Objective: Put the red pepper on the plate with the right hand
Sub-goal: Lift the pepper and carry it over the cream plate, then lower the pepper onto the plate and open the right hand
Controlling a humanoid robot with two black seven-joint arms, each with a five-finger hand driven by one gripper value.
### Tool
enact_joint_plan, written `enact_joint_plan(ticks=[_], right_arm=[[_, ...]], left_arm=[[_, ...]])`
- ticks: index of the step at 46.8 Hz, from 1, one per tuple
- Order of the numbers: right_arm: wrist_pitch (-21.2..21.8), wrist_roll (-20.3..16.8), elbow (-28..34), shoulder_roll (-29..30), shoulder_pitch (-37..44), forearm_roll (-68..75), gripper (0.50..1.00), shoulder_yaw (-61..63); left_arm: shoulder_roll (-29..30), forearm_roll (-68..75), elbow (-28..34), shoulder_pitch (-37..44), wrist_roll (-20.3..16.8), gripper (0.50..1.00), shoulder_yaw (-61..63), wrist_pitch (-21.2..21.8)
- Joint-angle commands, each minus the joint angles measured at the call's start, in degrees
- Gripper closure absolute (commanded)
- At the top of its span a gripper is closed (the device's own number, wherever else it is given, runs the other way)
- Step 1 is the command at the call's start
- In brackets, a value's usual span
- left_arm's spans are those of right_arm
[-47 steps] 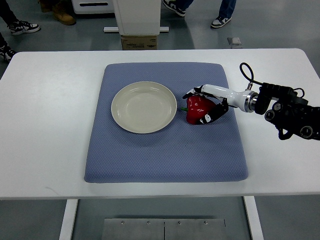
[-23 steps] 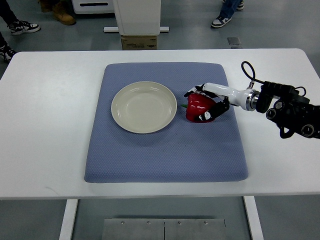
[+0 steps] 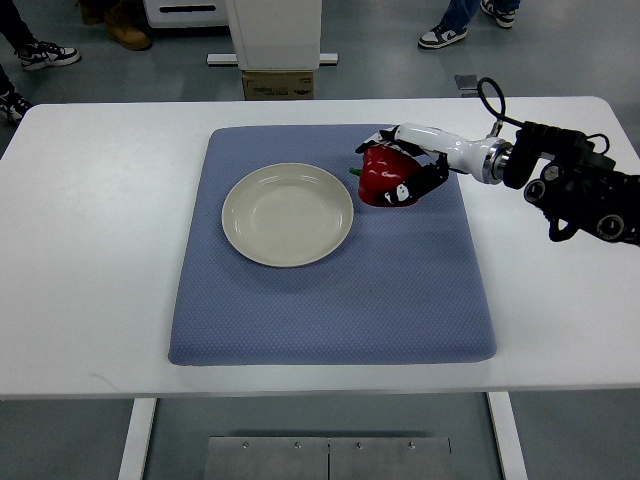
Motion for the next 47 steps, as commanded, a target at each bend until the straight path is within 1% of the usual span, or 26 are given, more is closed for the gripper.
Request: enact_joint_plan(ticks=[1,13,22,29,33,47], right_arm=[[0.0,-0.65,-0.49,1.75,1.18,0.01,1.0,-0.02],[0.0,-4.6,-0.75,8.34,4.08,1.24,1.0,-0.02],[0.0,-6.36,-0.75,12.39,4.52,1.33,1.0,-0.02],[-0.17,-6.54,-0.75,14.67,4.35,1.33,1.0,0.07],[-0.96,-6.45,-0.57,15.9,4.0,2.12,1.0,0.68],[-1.41,-6.54,-0.57,15.99,1.01,2.3,1.0,2.0]], left_arm=[[0.0,0.0,0.0,0.02,-0.01,0.5,-0.08,-0.02],[0.0,0.0,0.0,0.02,-0.01,0.5,0.01,-0.02],[0.0,0.0,0.0,0.02,-0.01,0.5,0.01,-0.02],[0.0,0.0,0.0,0.02,-0.01,0.5,0.01,-0.02],[0.0,0.0,0.0,0.11,-0.01,0.5,0.01,-0.02],[0.0,0.0,0.0,0.02,-0.01,0.5,0.01,-0.02]])
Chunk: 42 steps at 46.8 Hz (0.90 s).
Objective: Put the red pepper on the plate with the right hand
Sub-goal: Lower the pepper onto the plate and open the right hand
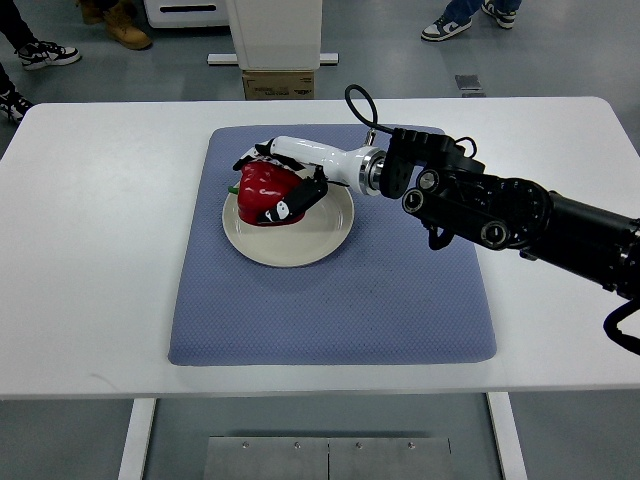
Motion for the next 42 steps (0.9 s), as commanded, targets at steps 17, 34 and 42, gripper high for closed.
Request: enact_joint_plan(ticks=[17,34,42], right_arm=[[-2.45,-1.22,-0.45,0.01,-3.27,-0.3,1.0,-0.09],[-3.51,-1.3,-1.5,0.01,-3.71,-0.22,0.915,-0.09],[-3.86,-1.39,-1.5,0.01,-4.32,-0.04,0.7,-0.09]], left_arm=[[0.0,0.0,0.0,0.01,0.0,0.5,0.0,0.02],[0.0,0.0,0.0,0.01,0.0,0.5,0.0,0.02],[0.0,0.0,0.0,0.01,0.0,0.5,0.0,0.02]])
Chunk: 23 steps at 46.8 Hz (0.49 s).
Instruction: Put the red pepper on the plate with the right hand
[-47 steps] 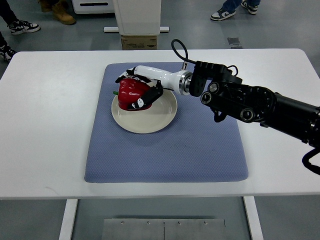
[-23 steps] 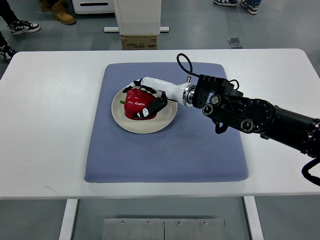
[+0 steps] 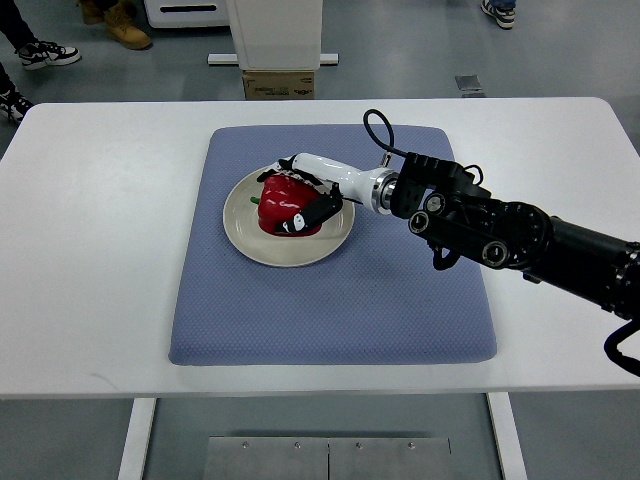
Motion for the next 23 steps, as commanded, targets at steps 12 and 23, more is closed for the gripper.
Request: enact_joint_plan(ticks=[12,23], right_arm=[[-2.01,-0.02,0.03,0.0,-1.07,0.17,0.505,0.01],[-2.01,-0.9,0.12,0.0,-0.46,0.61,0.5,0.18]], left_arm=[[0.0,0.0,0.0,0.0,0.0,0.5,0.01,0.01],[0.0,0.0,0.0,0.0,0.0,0.5,0.01,0.01]])
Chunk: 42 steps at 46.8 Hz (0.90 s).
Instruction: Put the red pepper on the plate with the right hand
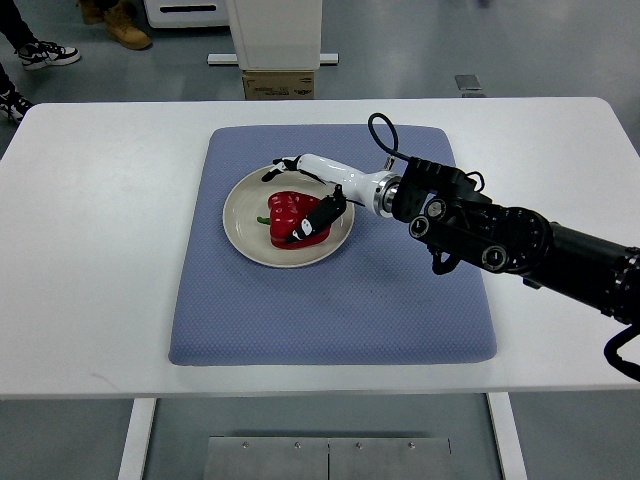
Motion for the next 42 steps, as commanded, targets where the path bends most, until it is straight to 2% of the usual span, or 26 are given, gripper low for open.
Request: enact_joint_plan(ticks=[1,13,23,36,42], right_arm=[[0.09,-0.1,0.09,0.0,0.25,0.11,0.5,0.09],[1.05,-0.81,0.62,-0.09,0.6,0.28,0.502,4.84],[1.14,-0.81,0.79,-4.3,-0.28,2.3,0.502,9.14],[1.06,-1.07,0.7,-9.05,-7.39,3.1,0.502,21.88],[1.06,-2.47,0.7,-10.28,-11.43,3.1,0.502,29.52]], left_arm=[[0.0,0.0,0.0,0.0,0.0,0.5,-0.09,-0.01],[0.0,0.0,0.0,0.0,0.0,0.5,0.0,-0.01],[0.0,0.0,0.0,0.0,0.0,0.5,0.0,-0.01],[0.0,0.0,0.0,0.0,0.0,0.5,0.0,-0.01],[0.0,0.09,0.0,0.0,0.0,0.5,0.0,-0.01]])
